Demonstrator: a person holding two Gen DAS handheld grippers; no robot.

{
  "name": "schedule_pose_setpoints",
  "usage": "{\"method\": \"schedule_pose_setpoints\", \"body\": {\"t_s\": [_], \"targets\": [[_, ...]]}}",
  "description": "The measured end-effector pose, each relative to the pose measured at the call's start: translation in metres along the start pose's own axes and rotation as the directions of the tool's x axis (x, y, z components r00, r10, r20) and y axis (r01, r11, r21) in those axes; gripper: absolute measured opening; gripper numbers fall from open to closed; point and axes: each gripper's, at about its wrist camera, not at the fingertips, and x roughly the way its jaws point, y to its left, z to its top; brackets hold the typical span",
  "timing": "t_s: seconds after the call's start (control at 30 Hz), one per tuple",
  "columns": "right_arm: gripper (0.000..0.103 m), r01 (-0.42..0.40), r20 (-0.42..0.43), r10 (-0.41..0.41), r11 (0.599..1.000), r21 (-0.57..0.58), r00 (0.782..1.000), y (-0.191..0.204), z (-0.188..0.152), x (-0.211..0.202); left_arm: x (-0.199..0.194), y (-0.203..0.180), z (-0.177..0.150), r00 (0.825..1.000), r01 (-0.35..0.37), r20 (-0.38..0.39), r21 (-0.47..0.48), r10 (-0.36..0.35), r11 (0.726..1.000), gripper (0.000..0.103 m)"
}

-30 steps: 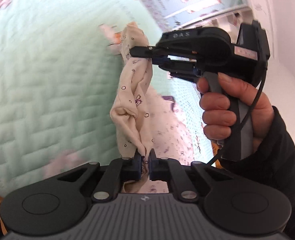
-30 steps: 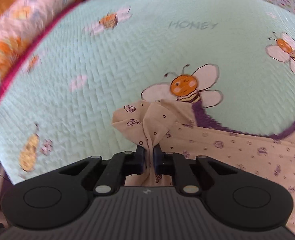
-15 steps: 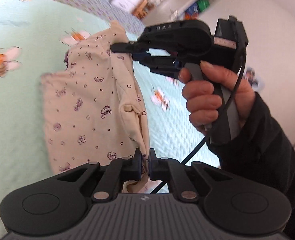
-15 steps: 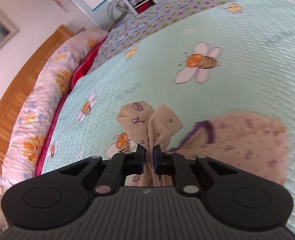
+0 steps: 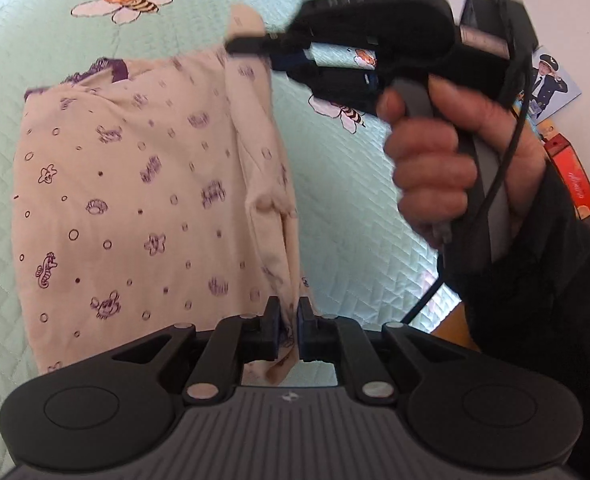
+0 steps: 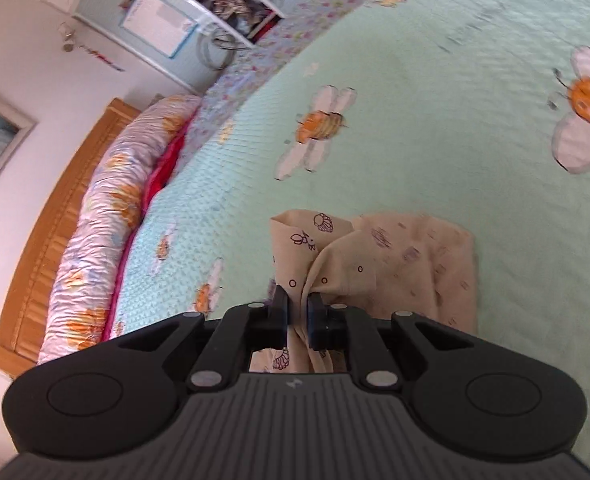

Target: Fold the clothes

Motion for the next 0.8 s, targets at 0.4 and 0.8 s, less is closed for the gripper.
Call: {"method": "schedule_pose_setpoints", "body": {"t_s": [0.4, 0.8], "targets": [[0.021, 0.129, -0.028, -0.126, 0.972, 0.196, 0.992, -0.088, -0.018, 0.015, 0.049, 0.009, -0.011, 0.989, -0.014, -0.146, 0.02, 0.017, 1.0, 0.011], [0.04, 0.154, 0.106, -0.165, 0.982, 0.109, 0.981, -0.058, -0.053, -0.045, 0.05, -0.011, -0.023, 0.986, 0.036, -0.167, 0.154, -0.009, 0.987, 0.024]]}}
